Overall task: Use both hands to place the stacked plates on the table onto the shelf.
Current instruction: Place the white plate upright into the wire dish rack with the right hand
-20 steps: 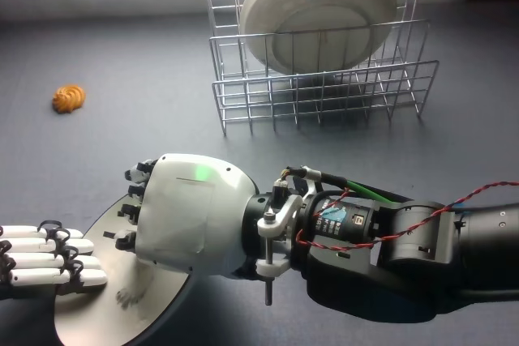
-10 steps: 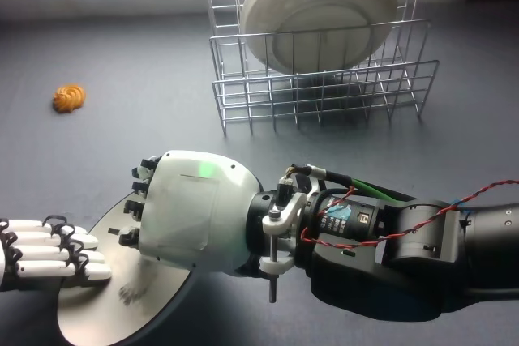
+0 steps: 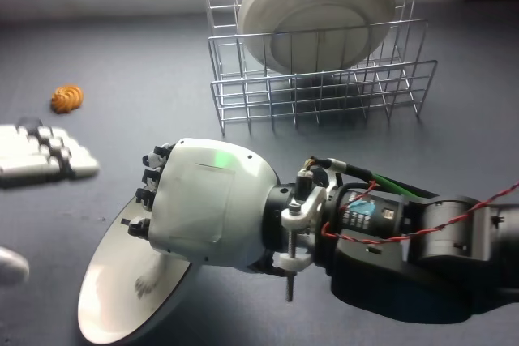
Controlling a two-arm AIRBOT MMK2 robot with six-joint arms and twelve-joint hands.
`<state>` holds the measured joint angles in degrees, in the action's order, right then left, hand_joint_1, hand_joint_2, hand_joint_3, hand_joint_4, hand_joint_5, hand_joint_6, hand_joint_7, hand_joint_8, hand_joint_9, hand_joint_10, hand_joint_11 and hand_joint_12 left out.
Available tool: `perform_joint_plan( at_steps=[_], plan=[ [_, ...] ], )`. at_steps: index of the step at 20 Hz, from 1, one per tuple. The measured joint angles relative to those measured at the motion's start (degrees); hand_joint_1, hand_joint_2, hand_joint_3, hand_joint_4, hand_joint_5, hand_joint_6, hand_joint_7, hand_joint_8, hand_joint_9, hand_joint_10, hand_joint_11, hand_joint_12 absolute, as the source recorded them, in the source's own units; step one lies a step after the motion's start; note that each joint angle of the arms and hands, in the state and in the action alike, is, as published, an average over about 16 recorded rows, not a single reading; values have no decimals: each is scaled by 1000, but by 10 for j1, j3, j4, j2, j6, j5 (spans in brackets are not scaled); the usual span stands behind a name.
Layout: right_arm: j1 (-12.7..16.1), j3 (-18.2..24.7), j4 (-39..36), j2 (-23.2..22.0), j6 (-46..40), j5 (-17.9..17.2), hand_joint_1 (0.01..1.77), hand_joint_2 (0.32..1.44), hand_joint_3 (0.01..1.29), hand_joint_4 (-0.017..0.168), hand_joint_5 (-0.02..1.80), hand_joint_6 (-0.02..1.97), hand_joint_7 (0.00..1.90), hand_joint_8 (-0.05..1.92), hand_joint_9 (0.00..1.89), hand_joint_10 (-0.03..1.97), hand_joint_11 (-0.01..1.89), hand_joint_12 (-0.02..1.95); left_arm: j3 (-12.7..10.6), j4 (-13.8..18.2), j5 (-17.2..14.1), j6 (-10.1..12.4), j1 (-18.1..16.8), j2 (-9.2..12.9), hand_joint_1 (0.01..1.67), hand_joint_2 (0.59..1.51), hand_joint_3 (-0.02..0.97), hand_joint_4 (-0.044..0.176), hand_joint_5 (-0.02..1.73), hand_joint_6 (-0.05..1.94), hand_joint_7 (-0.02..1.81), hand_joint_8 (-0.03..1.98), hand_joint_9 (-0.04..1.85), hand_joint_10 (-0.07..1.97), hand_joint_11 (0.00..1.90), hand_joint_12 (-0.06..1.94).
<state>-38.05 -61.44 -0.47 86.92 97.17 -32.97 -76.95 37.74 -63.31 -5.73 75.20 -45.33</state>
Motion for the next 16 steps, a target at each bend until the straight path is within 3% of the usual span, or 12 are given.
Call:
perform_joint_plan(
  at_steps=[8,16],
  plan=[
    [2,75,7,-71,-3,-13,1301,952,12,0,943,897,1079,842,1027,975,869,1077,-3,-48,-47,1,-29,33,15,1100,21,-5,21,14,19,-1,19,9,17,14],
    [21,164,29,-168,-34,-8,1346,962,13,4,962,941,1093,837,1043,946,890,1074,-8,-61,-62,1,-35,51,15,1103,21,-5,20,14,20,-1,16,9,17,14]
  ],
)
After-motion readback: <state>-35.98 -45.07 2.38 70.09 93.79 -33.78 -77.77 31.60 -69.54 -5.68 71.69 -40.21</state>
